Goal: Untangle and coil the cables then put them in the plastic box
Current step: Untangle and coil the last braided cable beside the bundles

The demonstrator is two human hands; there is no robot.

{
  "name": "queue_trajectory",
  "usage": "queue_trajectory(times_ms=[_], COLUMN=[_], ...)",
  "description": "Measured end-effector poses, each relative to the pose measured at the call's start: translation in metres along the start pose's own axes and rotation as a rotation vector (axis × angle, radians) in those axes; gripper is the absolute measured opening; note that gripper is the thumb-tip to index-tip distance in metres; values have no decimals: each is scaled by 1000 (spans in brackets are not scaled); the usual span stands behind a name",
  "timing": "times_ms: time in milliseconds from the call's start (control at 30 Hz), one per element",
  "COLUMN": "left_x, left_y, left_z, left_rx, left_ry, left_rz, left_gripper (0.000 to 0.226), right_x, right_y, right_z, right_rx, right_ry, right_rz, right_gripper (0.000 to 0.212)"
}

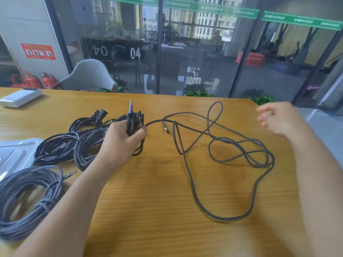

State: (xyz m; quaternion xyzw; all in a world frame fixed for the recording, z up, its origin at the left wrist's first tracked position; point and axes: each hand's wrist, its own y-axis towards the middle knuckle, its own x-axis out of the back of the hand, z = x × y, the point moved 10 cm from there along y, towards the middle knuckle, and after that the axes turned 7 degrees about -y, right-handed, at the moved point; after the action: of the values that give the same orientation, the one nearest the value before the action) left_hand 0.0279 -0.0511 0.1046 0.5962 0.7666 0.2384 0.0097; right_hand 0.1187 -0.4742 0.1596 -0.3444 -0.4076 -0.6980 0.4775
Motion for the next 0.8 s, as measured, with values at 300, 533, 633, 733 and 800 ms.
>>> queue_trajectory(times_ms=[300, 533, 633, 733, 800], left_x=[-18, -6, -1, -5, -10], left_y=[-5, 0, 2, 1, -2], left_z=[2, 12, 12, 8, 6], left_rx=[28, 97, 150, 216, 270], left_ry=[-162, -408, -620, -791, -834], left_rz=[113, 92, 98, 173, 239], left_gripper=[30, 26, 44, 49, 46], right_x=[-60, -122, -143, -172, -187], right_y=[-142, -124, -121, -112, -96], right_z=[227, 217, 204, 183, 160], right_rx=[929, 931, 882, 835, 724], right_ry=[116, 166, 176, -1, -132], right_rz=[95, 278, 460, 582, 633], right_gripper=[40, 27, 40, 55, 66])
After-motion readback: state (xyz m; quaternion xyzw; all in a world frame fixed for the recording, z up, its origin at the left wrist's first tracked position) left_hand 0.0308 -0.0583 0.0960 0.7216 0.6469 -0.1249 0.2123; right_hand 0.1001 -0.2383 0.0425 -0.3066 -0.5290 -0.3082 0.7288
